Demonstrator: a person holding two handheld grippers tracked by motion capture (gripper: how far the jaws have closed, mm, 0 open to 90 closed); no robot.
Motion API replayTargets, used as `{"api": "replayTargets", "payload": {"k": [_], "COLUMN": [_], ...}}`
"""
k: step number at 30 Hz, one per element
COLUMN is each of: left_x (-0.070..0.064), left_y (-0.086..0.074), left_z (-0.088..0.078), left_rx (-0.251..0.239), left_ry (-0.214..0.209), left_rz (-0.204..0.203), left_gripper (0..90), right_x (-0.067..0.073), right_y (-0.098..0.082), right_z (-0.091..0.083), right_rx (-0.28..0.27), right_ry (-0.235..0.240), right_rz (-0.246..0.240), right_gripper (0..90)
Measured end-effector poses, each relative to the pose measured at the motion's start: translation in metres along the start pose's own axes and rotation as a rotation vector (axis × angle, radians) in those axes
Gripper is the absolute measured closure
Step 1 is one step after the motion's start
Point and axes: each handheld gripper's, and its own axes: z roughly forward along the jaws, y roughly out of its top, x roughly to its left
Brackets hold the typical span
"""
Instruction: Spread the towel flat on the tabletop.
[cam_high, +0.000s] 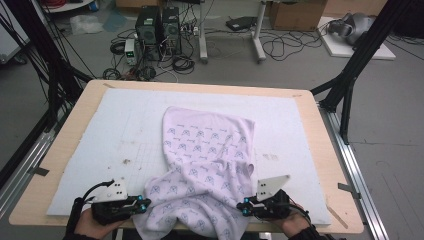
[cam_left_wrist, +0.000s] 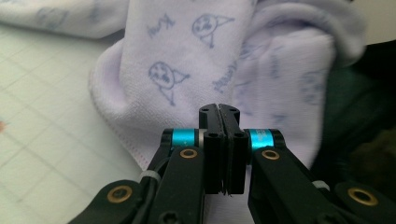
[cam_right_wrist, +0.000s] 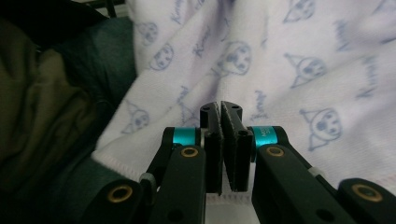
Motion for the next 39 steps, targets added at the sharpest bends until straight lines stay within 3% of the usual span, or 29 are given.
{"api": "replayTargets", "payload": {"k": [1,2,4,6,8,11,13,16,18,21,28,31,33,35,37,39], "left_x": [-0.002,-0.002,0.005,0.016,0.028,0.039,0.04,0.036,0.035,0.032,0.015,0.014,0.019,0.025,0.03,0.033], "left_y": [0.0,0.002,0.006,0.01,0.014,0.018,0.019,0.017,0.015,0.01,-0.002,0.0,0.004,0.008,0.013,0.016], "left_z": [-0.002,-0.004,-0.005,-0.001,0.009,0.026,0.036,0.043,0.04,0.034,0.011,0.006,0.009,0.015,0.025,0.036], "left_rx": [-0.022,-0.033,-0.044,-0.047,-0.032,0.011,0.04,0.079,0.073,0.072,0.056,0.026,0.02,0.017,0.037,0.066], "left_ry": [-0.02,-0.01,0.008,0.038,0.059,0.05,0.033,0.017,0.002,0.017,0.011,0.044,0.056,0.059,0.072,0.07], "left_rz": [0.003,0.004,-0.005,-0.025,-0.043,-0.054,-0.04,-0.02,-0.029,-0.03,-0.018,-0.009,-0.021,-0.023,-0.023,-0.015], "left_gripper": [87.6,84.9,70.3,66.9,60.3,58.8,66.6,85.8,87.5,89.6,89.7,86.1,70.1,65.3,58.7,61.5], "right_x": [0.003,0.006,0.006,-0.001,-0.01,-0.024,-0.03,-0.032,-0.028,-0.023,-0.003,0.004,0.001,-0.01,-0.02,-0.028], "right_y": [-0.001,-0.002,0.0,0.005,0.011,0.018,0.021,0.021,0.02,0.017,0.012,0.012,0.013,0.014,0.015,0.014], "right_z": [-0.004,-0.007,-0.012,-0.01,-0.004,0.014,0.027,0.036,0.035,0.034,0.024,0.015,0.01,0.008,0.011,0.017], "right_rx": [-0.005,-0.015,-0.022,-0.047,-0.057,-0.015,0.03,0.067,0.063,0.043,0.038,-0.003,-0.017,-0.028,-0.01,0.015], "right_ry": [-0.005,-0.021,-0.062,-0.089,-0.067,-0.055,-0.048,-0.011,0.001,0.005,0.044,0.052,-0.008,-0.059,-0.077,-0.077], "right_rz": [-0.003,-0.005,0.001,0.014,0.038,0.03,0.029,0.017,0.011,0.01,-0.005,-0.015,0.006,0.035,0.042,0.057], "right_gripper": [87.4,86.3,78.8,67.1,61.8,56.6,59.2,78.0,84.4,87.2,87.3,86.1,77.3,71.7,67.7,66.1]}}
